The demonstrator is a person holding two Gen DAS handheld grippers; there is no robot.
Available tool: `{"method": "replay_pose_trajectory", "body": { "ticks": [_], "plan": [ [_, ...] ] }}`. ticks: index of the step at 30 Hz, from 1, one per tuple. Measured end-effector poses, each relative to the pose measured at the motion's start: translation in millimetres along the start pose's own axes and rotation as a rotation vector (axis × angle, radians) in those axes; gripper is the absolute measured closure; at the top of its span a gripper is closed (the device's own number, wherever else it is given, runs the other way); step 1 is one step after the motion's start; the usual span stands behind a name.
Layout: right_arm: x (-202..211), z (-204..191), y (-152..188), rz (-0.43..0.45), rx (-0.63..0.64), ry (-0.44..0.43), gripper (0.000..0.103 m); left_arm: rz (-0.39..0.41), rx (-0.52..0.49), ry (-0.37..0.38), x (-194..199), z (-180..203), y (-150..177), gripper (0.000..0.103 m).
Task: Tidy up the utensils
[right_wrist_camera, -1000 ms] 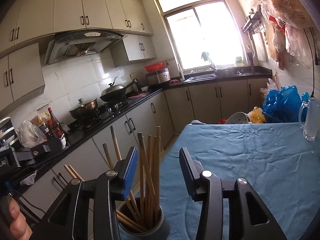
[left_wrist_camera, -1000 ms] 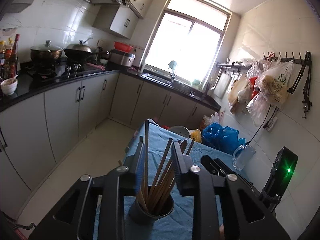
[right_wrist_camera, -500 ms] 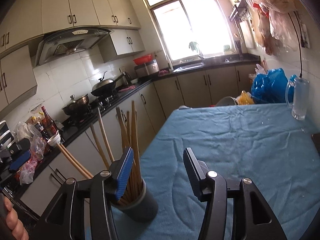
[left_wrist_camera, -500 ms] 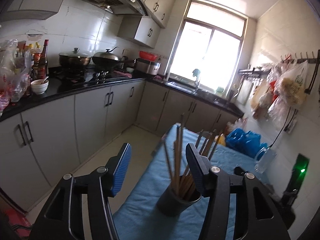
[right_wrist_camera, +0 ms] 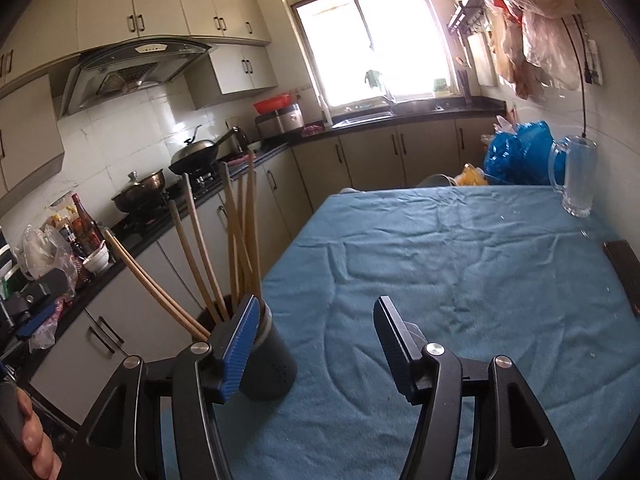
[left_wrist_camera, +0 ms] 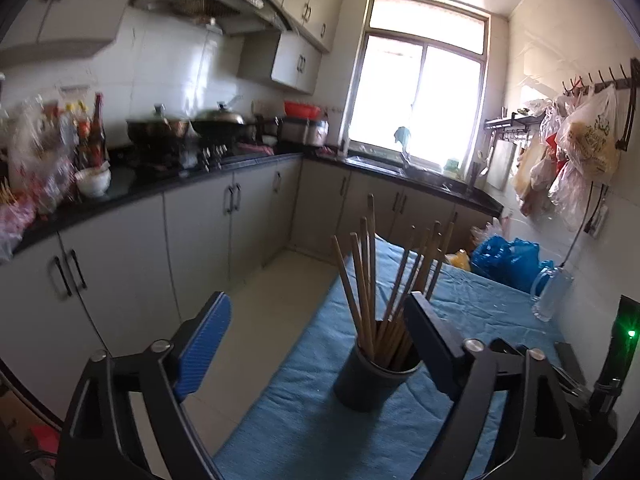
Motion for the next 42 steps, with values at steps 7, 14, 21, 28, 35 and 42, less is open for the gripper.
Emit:
{"method": "replay_pose_trajectory", "body": {
  "ticks": [7, 14, 21, 28, 35, 42],
  "plan": [
    [14.2, 16.6, 18.0, -0.007, -0.039, 0.037, 0.037, 0.186, -0.139, -0.037, 43.8, 27.7, -2.4, 0.000],
    [40.1, 38.1, 32.6, 0.011, -0.083, 0.076, 0.035, 0.271, -0.117, -0.075, 76.7, 38.6, -3.5, 0.000],
    [69.6, 41.0, 41.2, 0.068, -0.053, 0.106, 0.031, 0.259, -0.144, -0.072, 86.9, 56.6, 7.9, 0.000],
    [90.6, 44.2, 49.4, 0.117, -0.004, 0.156, 0.025, 0.103, -0.179, -0.001, 66.3, 74.3, 39.2, 0.000],
    [95.1, 48.4, 58.7, 0.114, 0.036, 0.181, 0.020, 0.018, -0.216, 0.008, 49.0, 94.0, 69.7, 0.000],
    [92.2, 56.5, 65.5, 0.096, 0.024, 0.210, 0.020, -0.065, -0.231, 0.018, 34.7, 98.5, 87.5, 0.000]
  ]
}}
Point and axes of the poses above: each gripper's, at about its wrist camera, not at the fingertips, and x roughly against the way its jaws point, z to its right, y to its underside, the point moved 6 cm from there along -x, roughly the way its jaws point, and after that the axes turned 1 degree about -z, right-handed, at the moved point
